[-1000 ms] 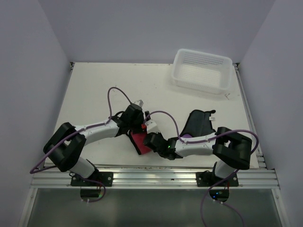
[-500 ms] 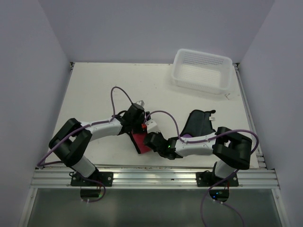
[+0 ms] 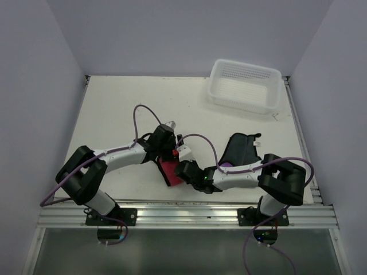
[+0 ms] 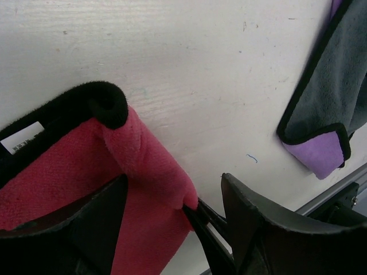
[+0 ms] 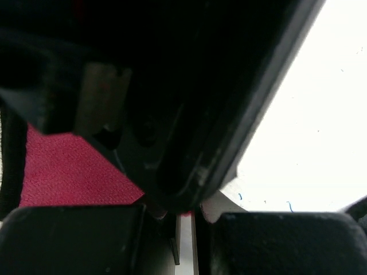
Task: Roll the towels
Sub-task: Roll the towel
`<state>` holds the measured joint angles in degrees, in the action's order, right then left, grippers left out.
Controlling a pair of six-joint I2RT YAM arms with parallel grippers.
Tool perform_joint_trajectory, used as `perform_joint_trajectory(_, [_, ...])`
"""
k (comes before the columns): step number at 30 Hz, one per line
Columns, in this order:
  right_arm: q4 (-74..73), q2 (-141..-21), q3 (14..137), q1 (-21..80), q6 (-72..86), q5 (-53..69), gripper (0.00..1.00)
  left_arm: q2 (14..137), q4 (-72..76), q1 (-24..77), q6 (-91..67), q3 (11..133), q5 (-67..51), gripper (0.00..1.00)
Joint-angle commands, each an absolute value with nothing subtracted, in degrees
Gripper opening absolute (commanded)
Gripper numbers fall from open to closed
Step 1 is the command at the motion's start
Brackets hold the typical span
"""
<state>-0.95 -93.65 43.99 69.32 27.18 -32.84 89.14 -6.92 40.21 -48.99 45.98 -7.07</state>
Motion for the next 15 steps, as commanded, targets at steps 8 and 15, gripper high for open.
perform_joint_trajectory(8, [-1.32,-92.55,42.1,68.82,28.56,-34.01,0.0,87.36,-6.51,40.25,-50.54,49.13,-10.02,0.68])
perform_joint_trajectory(15, [-1.41,-92.46,42.1,68.91,28.48,-34.1,0.0,92.45,-7.21,40.08,-48.87,50.19,-7.82,0.63])
